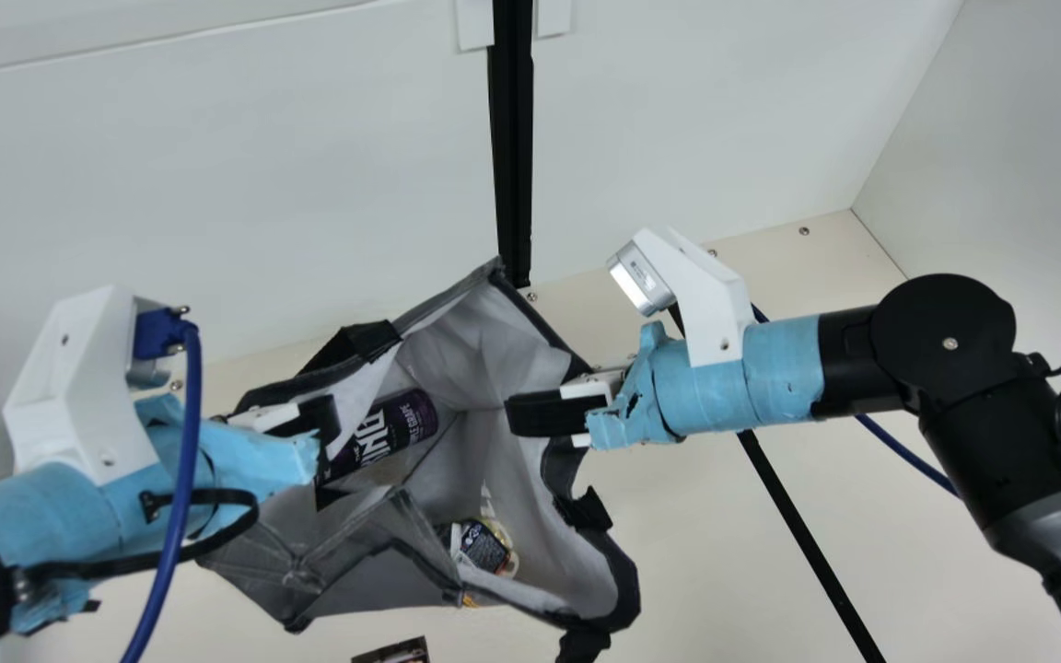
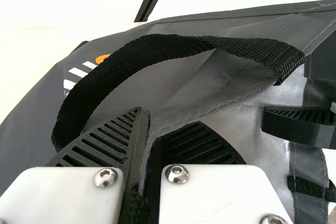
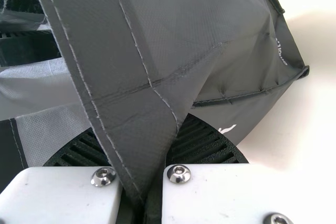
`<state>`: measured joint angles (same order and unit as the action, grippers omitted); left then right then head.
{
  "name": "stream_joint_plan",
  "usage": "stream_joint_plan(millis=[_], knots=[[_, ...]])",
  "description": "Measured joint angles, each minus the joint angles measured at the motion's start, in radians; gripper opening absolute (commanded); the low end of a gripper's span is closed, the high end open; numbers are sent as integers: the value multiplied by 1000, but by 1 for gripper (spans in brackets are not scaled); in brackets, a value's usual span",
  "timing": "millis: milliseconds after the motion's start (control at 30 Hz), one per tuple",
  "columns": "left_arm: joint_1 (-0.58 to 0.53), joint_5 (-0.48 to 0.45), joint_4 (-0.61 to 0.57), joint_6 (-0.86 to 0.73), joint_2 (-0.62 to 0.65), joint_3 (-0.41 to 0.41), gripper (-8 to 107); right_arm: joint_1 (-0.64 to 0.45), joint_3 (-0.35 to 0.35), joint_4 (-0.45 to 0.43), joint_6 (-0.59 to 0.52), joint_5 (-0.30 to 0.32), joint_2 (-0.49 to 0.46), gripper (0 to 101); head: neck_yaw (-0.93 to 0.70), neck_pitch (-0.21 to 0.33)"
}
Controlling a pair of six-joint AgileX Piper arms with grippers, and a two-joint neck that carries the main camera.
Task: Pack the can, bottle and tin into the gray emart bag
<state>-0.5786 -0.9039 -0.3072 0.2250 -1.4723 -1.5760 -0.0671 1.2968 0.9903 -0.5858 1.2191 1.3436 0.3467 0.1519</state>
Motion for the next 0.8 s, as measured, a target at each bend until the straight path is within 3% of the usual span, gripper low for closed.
stream_joint_plan(millis=[633, 800], knots=[[0, 0, 0, 0, 0, 0, 90, 0, 0, 0, 0, 0, 0, 0, 2, 0], [2, 1, -4, -6, 0, 0, 90, 0, 0, 0, 0, 0, 0, 0, 0, 0]])
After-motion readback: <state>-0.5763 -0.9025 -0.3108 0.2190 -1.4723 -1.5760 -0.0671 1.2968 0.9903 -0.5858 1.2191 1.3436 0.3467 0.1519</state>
